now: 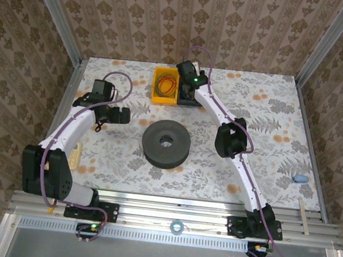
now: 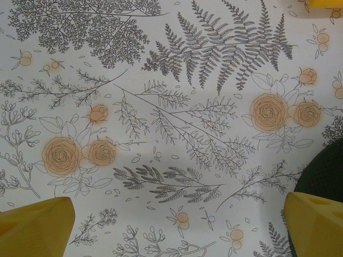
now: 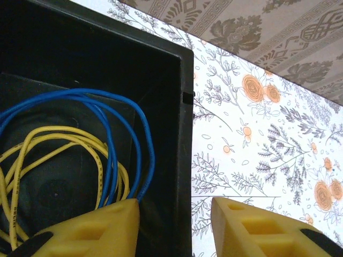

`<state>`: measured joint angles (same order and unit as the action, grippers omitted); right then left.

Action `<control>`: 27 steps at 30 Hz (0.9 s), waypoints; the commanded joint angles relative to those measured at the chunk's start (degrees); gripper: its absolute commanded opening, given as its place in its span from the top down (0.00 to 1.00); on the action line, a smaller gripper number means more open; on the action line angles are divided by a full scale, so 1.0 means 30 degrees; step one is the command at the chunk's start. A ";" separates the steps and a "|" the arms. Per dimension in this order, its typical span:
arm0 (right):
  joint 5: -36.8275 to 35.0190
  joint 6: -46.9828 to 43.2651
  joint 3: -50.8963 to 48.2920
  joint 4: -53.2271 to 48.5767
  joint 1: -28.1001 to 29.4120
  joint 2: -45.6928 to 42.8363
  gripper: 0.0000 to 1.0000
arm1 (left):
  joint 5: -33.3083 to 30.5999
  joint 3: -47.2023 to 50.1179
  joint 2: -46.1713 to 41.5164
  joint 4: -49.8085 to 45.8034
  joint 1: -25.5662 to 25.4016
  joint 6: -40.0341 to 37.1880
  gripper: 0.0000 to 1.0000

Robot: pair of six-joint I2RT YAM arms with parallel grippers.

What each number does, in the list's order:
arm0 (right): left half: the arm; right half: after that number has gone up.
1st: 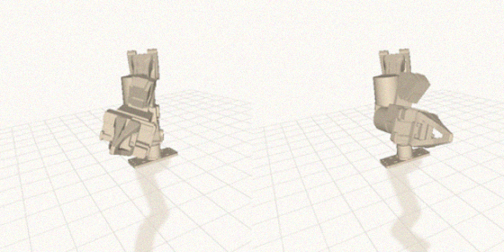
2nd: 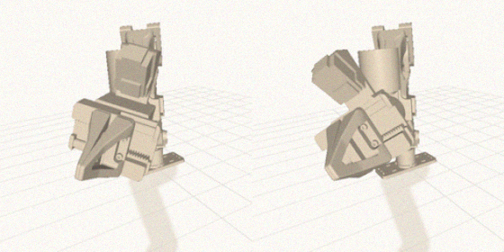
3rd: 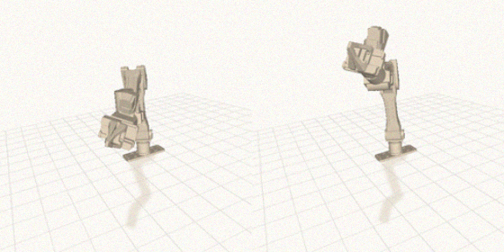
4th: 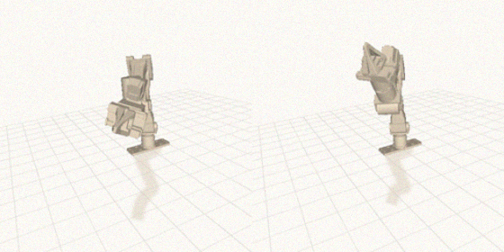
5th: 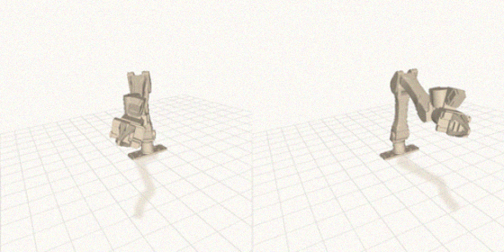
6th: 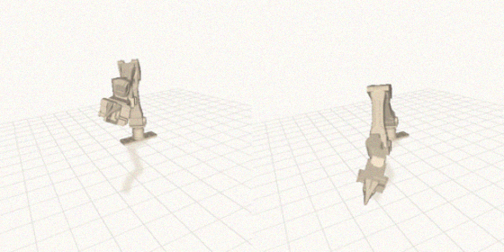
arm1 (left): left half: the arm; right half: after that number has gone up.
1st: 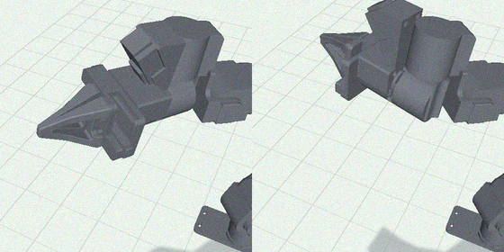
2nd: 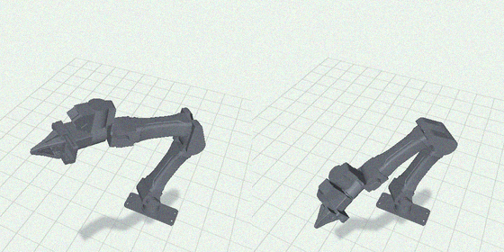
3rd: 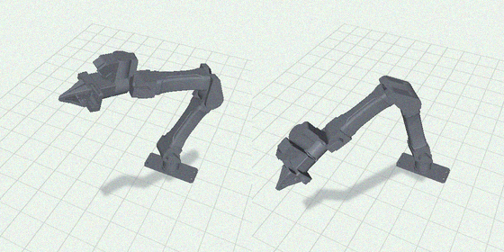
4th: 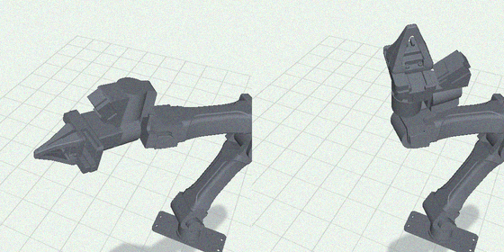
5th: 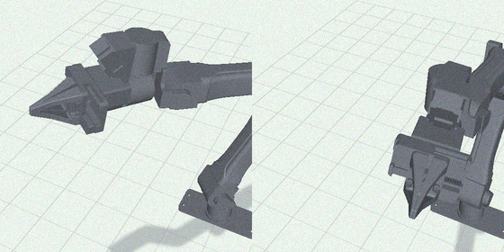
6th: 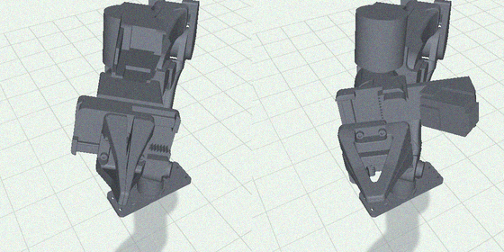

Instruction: Wrap the cables

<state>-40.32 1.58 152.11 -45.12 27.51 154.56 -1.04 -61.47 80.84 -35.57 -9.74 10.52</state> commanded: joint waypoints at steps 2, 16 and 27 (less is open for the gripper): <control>-0.0800 -0.0174 0.0672 0.0440 0.0148 -0.1419 0.61 | 0.0024 0.0301 -0.0169 0.0051 -0.0094 -0.0403 0.00; 0.3143 0.3031 0.0507 -0.0984 0.0405 -0.1386 0.55 | 0.0119 0.0671 -0.0068 0.0344 -0.0074 -0.0373 0.00; 0.2867 0.5359 -0.0239 -0.1827 0.0649 -0.1309 0.58 | 0.0178 0.0783 0.0107 0.0492 -0.0051 -0.0400 0.00</control>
<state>-30.81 13.47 152.11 -48.21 29.65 153.05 -1.04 -59.99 80.84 -34.24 -9.74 10.46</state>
